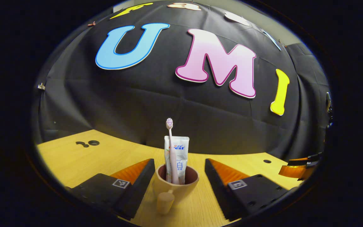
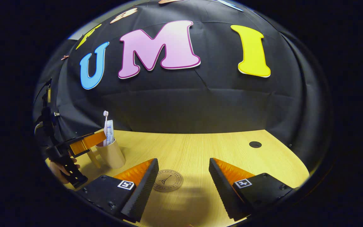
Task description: Put the toothbrush and toothpaste on the desktop into the cup, then pick up the cup and place it on the coaster on the desktop.
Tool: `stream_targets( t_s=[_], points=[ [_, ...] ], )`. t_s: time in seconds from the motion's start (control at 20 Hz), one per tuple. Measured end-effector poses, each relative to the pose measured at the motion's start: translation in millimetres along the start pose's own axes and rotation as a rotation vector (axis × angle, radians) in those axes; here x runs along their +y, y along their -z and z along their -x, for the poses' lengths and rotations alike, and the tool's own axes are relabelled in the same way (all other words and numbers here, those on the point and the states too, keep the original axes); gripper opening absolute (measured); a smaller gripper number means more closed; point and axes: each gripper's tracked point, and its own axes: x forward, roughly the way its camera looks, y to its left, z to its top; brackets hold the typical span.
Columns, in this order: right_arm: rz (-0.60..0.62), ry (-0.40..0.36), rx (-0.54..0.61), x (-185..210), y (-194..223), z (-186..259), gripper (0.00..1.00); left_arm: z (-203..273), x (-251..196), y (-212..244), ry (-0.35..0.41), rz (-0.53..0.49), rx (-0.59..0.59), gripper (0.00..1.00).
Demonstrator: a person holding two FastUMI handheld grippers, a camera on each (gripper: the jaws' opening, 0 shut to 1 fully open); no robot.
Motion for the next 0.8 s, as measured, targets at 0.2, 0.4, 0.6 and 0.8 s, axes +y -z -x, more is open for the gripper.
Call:
stream_targets(
  t_s=[0.2, 0.4, 0.6, 0.8],
  points=[
    [0.006, -0.002, 0.024, -6.1, 5.6, 13.1, 0.98, 26.2, -9.9, -12.1, 0.041, -0.017, 0.086, 0.98],
    [0.060, 0.011, 0.012, -21.6, -3.2, 25.7, 0.98, 37.0, 0.7, -24.1, 0.023, 0.002, 0.226, 0.98],
    [0.067, 0.053, -0.009, -48.1, -20.3, 35.0, 0.98, 37.3, 19.2, -40.1, 0.011, -0.017, 0.323, 0.97],
    [0.072, 0.112, -0.021, -81.0, -34.1, 41.8, 0.98, 41.2, 34.1, -37.6, 0.027, -0.063, 0.478, 0.97]
  ],
)
